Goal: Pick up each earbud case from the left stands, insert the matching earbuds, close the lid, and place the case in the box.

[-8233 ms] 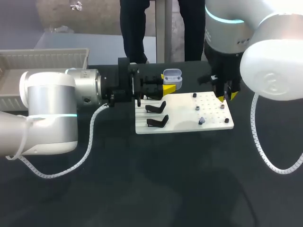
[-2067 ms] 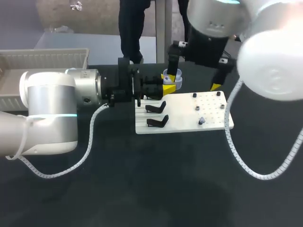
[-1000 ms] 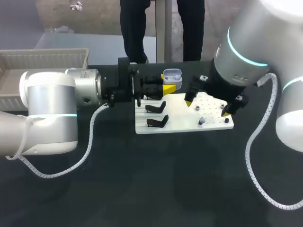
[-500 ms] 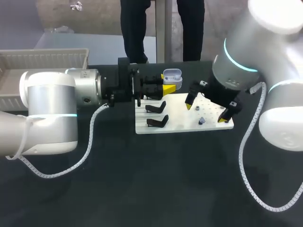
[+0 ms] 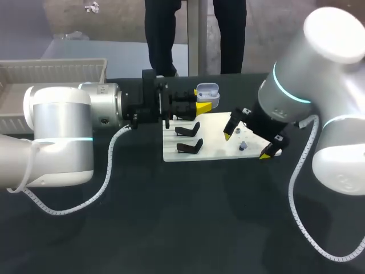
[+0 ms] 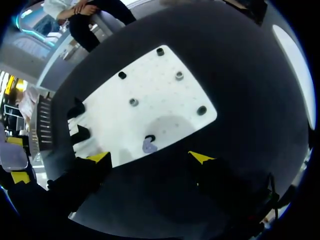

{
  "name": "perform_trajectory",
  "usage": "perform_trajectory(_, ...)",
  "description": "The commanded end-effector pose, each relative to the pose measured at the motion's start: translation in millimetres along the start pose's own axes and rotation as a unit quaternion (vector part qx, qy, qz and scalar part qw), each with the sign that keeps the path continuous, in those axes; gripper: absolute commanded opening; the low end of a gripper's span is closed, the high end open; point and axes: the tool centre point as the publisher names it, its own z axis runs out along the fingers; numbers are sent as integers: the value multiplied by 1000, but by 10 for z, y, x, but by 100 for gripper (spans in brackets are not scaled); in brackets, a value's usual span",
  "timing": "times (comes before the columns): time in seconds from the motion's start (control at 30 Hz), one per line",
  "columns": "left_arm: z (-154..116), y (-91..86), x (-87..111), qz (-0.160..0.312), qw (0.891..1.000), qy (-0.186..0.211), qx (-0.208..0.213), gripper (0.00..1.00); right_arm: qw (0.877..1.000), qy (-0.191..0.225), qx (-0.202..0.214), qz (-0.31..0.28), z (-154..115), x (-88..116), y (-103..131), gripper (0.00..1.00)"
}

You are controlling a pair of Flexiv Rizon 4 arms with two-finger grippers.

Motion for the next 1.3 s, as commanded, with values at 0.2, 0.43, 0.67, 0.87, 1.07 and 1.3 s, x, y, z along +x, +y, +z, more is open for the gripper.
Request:
perform_trajectory(0.2,0,-5,5,1,1000,-2,-2,0,1000,-4,8,18,105,-24,43,85)
perform_trajectory(0.43,0,-5,5,1,1000,-2,-2,0,999,-9,10,34,125,-66,21,81)
perform_trajectory(0.67,0,-5,5,1,1000,-2,-2,0,999,-10,7,36,135,-92,15,61)
perform_trajectory(0.87,0,-5,5,1,1000,-2,-2,0,999,-10,8,35,138,-75,21,49)
perform_trajectory(1.07,0,-5,5,1,1000,-2,-2,0,999,-9,9,38,140,-56,9,49)
perform_trajectory(1.3,0,-5,5,1,1000,-2,-2,0,999,-9,9,37,156,-57,6,45)
